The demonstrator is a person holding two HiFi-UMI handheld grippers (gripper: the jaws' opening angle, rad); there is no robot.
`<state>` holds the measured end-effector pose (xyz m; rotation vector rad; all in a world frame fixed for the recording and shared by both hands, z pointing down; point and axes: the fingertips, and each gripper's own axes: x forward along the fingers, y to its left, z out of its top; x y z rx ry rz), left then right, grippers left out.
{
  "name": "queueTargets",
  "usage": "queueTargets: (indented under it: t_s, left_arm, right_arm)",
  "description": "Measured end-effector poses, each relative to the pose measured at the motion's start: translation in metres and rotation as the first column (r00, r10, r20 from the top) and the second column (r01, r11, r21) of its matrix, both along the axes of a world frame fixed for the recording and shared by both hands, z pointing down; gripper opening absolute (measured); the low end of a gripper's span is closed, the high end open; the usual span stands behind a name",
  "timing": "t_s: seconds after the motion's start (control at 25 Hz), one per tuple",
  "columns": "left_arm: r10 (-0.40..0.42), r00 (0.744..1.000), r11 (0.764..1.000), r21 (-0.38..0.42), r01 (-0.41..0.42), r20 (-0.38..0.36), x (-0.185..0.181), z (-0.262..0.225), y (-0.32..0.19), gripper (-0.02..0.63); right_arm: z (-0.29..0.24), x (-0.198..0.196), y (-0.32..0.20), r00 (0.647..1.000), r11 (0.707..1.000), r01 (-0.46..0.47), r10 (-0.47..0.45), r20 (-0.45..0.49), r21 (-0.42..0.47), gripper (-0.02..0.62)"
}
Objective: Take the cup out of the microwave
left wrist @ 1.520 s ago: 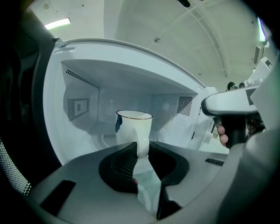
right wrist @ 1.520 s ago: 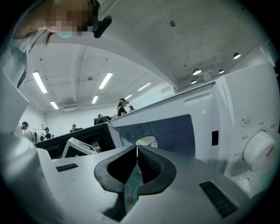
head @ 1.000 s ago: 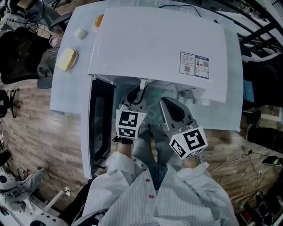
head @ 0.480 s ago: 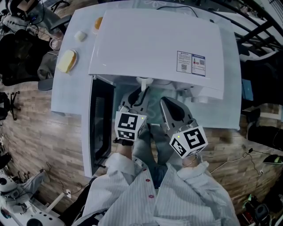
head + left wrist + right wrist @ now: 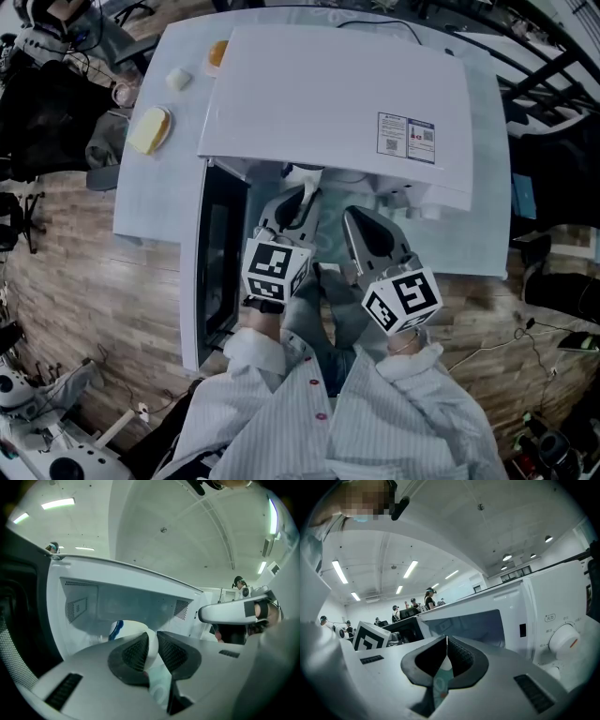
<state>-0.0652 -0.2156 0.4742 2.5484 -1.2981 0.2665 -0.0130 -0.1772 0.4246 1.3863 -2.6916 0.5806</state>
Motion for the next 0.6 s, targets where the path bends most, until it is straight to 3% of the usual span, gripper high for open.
queueTargets:
  t_s: [0.6]
  left_arm:
    - [-0.023, 0.998, 1.0, 0.01, 0.024, -0.065, -0.009, -0.037, 0.035, 0.064]
  right_arm:
    - [-0.025, -0.016, 0.008, 0.999, 0.998, 0.048, -0.048, -0.002, 0.033, 0.035]
